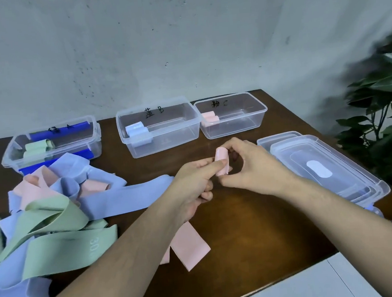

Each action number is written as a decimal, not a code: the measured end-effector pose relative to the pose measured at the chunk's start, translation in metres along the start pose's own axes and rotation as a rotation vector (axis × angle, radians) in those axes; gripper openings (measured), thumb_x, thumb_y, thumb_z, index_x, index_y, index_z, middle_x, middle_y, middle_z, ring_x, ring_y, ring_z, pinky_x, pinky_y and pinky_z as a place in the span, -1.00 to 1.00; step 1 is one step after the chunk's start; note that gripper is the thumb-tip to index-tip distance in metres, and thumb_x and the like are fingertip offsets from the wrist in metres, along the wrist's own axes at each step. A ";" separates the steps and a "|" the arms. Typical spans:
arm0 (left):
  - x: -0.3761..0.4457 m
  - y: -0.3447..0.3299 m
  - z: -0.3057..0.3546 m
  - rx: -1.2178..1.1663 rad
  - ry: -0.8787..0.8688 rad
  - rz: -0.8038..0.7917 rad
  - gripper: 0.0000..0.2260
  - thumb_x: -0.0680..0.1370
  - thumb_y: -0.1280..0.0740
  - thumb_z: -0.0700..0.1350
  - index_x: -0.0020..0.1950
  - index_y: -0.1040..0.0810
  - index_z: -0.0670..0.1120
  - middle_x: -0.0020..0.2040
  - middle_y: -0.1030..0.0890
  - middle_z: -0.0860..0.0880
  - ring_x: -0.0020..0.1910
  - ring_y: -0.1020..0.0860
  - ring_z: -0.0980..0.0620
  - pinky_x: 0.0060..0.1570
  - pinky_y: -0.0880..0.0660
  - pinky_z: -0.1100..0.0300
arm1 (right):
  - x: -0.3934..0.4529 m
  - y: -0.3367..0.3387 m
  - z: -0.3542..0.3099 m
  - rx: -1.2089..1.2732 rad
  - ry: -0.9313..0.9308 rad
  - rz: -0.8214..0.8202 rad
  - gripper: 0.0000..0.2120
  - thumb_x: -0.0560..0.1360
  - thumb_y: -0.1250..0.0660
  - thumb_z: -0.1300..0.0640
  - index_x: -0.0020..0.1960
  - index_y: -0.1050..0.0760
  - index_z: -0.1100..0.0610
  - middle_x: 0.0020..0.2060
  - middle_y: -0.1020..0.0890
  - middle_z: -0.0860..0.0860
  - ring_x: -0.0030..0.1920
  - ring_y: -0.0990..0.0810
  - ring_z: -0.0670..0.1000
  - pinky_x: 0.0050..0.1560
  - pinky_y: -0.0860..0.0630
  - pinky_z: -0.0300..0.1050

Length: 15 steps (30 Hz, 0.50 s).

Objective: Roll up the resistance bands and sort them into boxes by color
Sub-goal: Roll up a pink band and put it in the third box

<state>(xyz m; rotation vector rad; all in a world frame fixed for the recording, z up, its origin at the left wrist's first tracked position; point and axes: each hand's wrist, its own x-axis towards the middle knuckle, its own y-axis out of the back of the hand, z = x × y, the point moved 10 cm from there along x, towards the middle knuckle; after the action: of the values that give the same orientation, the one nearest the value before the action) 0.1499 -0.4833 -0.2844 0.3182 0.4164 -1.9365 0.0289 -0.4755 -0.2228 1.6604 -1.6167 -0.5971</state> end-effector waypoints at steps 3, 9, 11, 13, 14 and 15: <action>0.016 -0.002 0.009 -0.083 0.023 0.044 -0.76 0.52 -0.46 -0.02 0.14 -0.67 -0.07 -0.23 -0.55 -0.01 -0.44 -0.30 0.12 -0.49 -0.25 0.31 | 0.020 0.013 0.004 -0.036 0.003 0.052 -0.68 0.32 -0.47 -0.15 -0.02 -0.45 -0.11 -0.14 -0.58 -0.17 -0.09 -0.53 -0.12 -0.17 -0.50 -0.17; 0.047 -0.007 0.033 -0.163 0.036 0.117 -0.77 0.53 -0.46 -0.06 0.13 -0.62 -0.11 -0.22 -0.47 -0.02 -0.43 -0.27 0.15 -0.49 -0.19 0.30 | 0.059 0.032 0.020 -0.006 -0.024 0.075 -0.72 0.34 -0.48 -0.11 -0.09 -0.44 -0.08 -0.24 -0.60 -0.17 -0.21 -0.56 -0.18 -0.35 -0.36 -0.35; 0.061 -0.005 0.042 -0.126 0.026 0.145 -0.77 0.53 -0.45 -0.05 0.15 -0.61 -0.09 -0.15 -0.47 -0.04 -0.44 -0.26 0.15 -0.51 -0.18 0.31 | 0.072 0.031 0.028 0.015 -0.019 0.016 -0.66 0.37 -0.49 -0.12 0.04 -0.45 -0.08 -0.14 -0.59 -0.24 -0.11 -0.57 -0.22 -0.26 -0.40 -0.40; 0.075 -0.002 0.055 -0.040 -0.007 0.171 -0.78 0.55 -0.43 -0.03 0.17 -0.60 -0.04 -0.17 -0.47 -0.03 -0.44 -0.26 0.15 -0.52 -0.18 0.30 | 0.085 0.033 0.036 0.041 -0.012 -0.058 -0.51 0.39 -0.50 -0.14 0.24 -0.40 -0.12 -0.04 -0.57 -0.26 -0.06 -0.57 -0.23 -0.15 -0.42 -0.39; 0.081 0.000 0.063 0.018 -0.037 0.182 -0.78 0.56 -0.41 -0.03 0.18 -0.60 -0.03 -0.21 -0.46 -0.01 -0.44 -0.26 0.14 -0.53 -0.17 0.30 | 0.092 0.036 0.039 0.070 -0.003 -0.087 -0.44 0.39 -0.50 -0.16 0.31 -0.36 -0.16 -0.01 -0.58 -0.26 -0.06 -0.56 -0.25 -0.12 -0.42 -0.38; 0.086 0.002 0.073 0.097 -0.075 0.189 -0.79 0.57 -0.39 -0.02 0.18 -0.61 -0.01 -0.27 -0.45 0.03 -0.44 -0.25 0.13 -0.53 -0.16 0.29 | 0.098 0.039 0.042 0.097 0.012 -0.107 -0.40 0.39 -0.50 -0.17 0.36 -0.36 -0.19 0.02 -0.59 -0.24 -0.05 -0.56 -0.26 -0.08 -0.43 -0.35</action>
<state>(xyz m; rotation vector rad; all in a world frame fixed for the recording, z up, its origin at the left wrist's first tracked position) 0.1162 -0.5859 -0.2538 0.3349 0.2347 -1.7800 -0.0180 -0.5774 -0.2033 1.8277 -1.5780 -0.5687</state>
